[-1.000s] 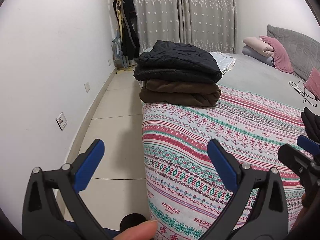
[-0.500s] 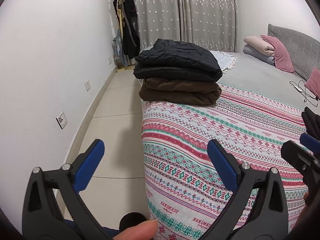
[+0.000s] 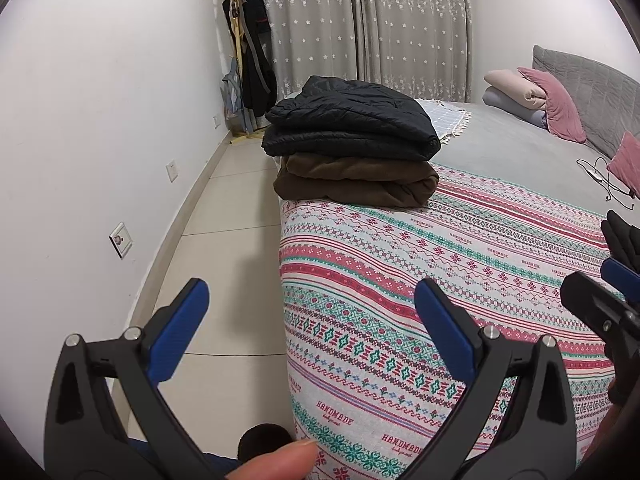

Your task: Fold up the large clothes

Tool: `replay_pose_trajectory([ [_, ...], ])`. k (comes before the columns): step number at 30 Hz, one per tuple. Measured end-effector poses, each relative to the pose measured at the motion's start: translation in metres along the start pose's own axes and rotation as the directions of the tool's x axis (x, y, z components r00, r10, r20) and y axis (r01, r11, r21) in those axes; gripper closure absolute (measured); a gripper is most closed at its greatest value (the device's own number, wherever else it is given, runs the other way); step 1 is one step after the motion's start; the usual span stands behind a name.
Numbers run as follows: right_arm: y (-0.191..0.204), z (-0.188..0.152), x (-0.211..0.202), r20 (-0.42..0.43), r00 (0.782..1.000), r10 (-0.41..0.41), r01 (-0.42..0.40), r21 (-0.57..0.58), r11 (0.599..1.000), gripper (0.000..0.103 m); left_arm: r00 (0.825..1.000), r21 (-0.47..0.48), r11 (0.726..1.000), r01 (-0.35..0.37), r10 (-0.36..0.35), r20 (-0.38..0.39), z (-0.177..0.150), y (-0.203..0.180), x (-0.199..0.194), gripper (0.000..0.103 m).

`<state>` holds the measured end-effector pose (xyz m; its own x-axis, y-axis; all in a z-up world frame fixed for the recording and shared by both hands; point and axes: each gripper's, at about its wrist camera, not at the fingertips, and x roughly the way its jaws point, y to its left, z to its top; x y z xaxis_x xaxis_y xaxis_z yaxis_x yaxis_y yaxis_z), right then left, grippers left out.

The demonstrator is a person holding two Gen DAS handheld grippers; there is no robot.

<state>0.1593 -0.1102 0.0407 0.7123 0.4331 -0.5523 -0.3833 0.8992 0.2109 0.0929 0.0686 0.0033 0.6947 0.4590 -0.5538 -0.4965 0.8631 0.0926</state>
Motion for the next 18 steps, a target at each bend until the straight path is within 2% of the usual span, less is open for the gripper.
replay_pose_trajectory([
  [18,0.0006,0.0003,-0.0012,0.015,1.000,-0.015,0.016,-0.009,1.000,0.001,1.000,0.002,1.000,-0.003,0.003,0.003,-0.0010,-0.0024,-0.0013,0.001],
])
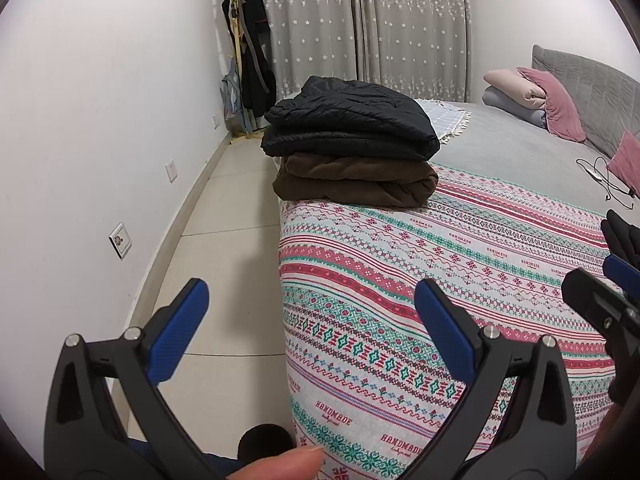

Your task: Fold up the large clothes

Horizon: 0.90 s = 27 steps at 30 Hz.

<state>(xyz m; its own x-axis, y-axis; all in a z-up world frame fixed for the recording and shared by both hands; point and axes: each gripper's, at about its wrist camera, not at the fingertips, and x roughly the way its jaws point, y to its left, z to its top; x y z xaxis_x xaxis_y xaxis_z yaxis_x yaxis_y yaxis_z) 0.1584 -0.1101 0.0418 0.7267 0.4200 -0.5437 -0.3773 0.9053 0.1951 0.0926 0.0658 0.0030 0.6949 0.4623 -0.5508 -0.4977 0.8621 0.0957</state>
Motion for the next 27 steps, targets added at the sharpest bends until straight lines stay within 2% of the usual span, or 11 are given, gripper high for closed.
replay_pose_trajectory([
  [27,0.0030,-0.0007,0.0021,0.002,1.000,-0.015,0.015,0.001,1.000,0.001,1.000,0.025,1.000,0.001,-0.002,0.027,0.0004,-0.0014,-0.0069,0.001],
])
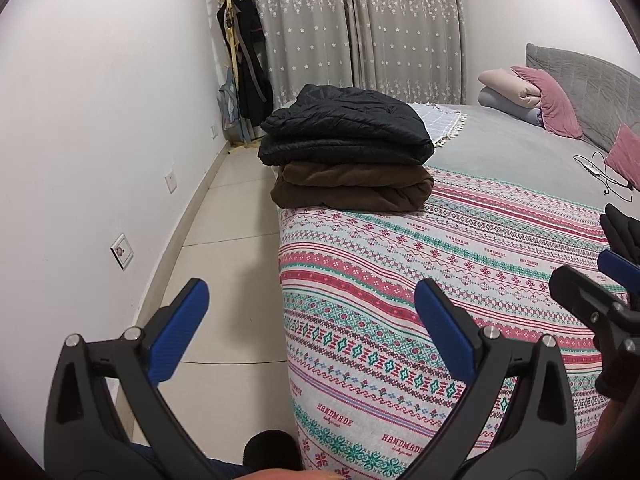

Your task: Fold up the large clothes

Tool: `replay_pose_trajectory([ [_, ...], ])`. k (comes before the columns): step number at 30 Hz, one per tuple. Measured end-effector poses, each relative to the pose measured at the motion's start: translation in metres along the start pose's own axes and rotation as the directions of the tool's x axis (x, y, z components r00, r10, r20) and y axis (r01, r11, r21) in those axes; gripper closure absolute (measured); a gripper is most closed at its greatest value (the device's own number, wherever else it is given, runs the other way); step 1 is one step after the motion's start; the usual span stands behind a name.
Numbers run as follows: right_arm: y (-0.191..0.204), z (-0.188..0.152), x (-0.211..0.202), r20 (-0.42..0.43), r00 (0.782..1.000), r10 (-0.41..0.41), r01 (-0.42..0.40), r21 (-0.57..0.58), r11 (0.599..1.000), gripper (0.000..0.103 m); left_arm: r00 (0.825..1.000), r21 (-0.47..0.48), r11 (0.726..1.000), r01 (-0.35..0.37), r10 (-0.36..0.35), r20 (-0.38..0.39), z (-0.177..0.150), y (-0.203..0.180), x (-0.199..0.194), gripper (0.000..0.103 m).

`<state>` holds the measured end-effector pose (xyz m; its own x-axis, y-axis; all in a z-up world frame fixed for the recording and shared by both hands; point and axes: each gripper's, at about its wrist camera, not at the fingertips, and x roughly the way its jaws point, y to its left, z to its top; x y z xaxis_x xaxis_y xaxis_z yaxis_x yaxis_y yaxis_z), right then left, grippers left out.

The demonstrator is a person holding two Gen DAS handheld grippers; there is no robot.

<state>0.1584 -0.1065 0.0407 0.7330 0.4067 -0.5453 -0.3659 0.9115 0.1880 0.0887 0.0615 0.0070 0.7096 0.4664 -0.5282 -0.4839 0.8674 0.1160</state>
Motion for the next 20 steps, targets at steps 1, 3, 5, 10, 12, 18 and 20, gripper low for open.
replay_pose_trajectory([
  [1,0.0002,-0.0001,0.0001,0.000,1.000,-0.001,0.001,-0.001,1.000,0.001,1.000,0.000,1.000,0.001,-0.001,-0.001,0.0000,-0.0001,0.0004,0.001],
  [3,0.0002,-0.0002,0.0001,0.000,1.000,0.000,0.000,0.000,1.000,0.001,1.000,0.000,1.000,0.003,-0.003,-0.005,0.0005,0.0000,0.0014,0.001],
  [5,0.0003,-0.0003,0.0002,0.000,1.000,0.000,0.000,0.001,1.000,0.001,1.000,0.000,1.000,0.001,-0.001,-0.006,0.0004,-0.0001,0.0013,0.001],
  [10,0.0002,-0.0002,-0.0001,0.000,1.000,-0.002,0.002,-0.002,1.000,0.001,1.000,-0.002,1.000,-0.002,0.002,-0.007,0.0002,-0.0006,0.0009,0.001],
  [12,0.0003,-0.0003,-0.0003,0.000,1.000,-0.003,0.003,-0.001,1.000,0.001,1.000,-0.002,1.000,-0.006,0.006,-0.004,0.0003,-0.0002,0.0005,0.001],
  [18,0.0008,-0.0009,0.0010,0.000,1.000,-0.004,0.004,-0.005,1.000,0.001,1.000,0.000,1.000,-0.007,0.007,-0.003,0.0003,-0.0007,0.0000,0.001],
  [20,-0.0004,-0.0011,0.0014,-0.001,1.000,-0.004,0.004,-0.002,1.000,0.001,1.000,0.001,1.000,-0.007,0.007,-0.004,0.0001,-0.0010,0.0000,0.001],
])
